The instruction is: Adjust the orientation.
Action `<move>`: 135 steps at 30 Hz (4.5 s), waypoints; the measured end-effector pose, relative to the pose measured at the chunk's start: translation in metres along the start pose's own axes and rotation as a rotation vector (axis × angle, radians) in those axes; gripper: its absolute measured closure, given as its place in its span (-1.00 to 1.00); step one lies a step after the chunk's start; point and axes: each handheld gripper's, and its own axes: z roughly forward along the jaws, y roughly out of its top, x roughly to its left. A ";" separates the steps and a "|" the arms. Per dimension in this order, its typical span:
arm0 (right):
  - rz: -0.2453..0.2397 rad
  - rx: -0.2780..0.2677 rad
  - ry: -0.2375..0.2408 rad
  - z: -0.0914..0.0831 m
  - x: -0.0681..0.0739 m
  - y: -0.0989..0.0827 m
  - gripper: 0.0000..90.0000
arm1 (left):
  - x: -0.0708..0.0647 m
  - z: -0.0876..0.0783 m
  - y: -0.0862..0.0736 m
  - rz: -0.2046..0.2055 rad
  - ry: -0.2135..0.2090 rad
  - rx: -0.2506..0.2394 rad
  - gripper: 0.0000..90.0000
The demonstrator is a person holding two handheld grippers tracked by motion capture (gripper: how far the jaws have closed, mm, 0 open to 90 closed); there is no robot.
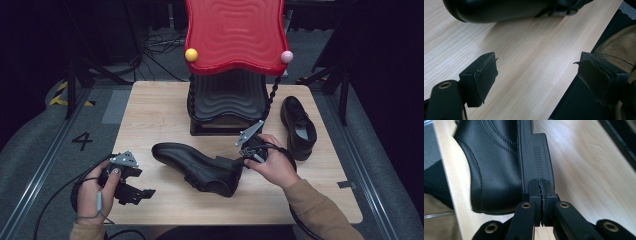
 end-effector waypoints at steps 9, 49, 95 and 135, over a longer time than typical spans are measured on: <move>0.006 0.016 -0.094 0.003 -0.014 0.007 0.99 | 0.002 -0.001 -0.001 0.000 0.002 -0.002 -0.63; 0.037 -0.056 -0.165 -0.025 -0.023 0.012 0.28 | 0.002 -0.002 -0.001 0.005 0.004 -0.005 -0.63; -0.238 0.097 0.094 0.028 0.015 0.047 0.85 | 0.003 -0.003 -0.003 0.000 -0.010 -0.009 -0.62; 0.070 0.016 -0.109 -0.031 0.041 -0.029 0.79 | 0.006 0.010 0.018 0.048 -0.036 0.009 -0.62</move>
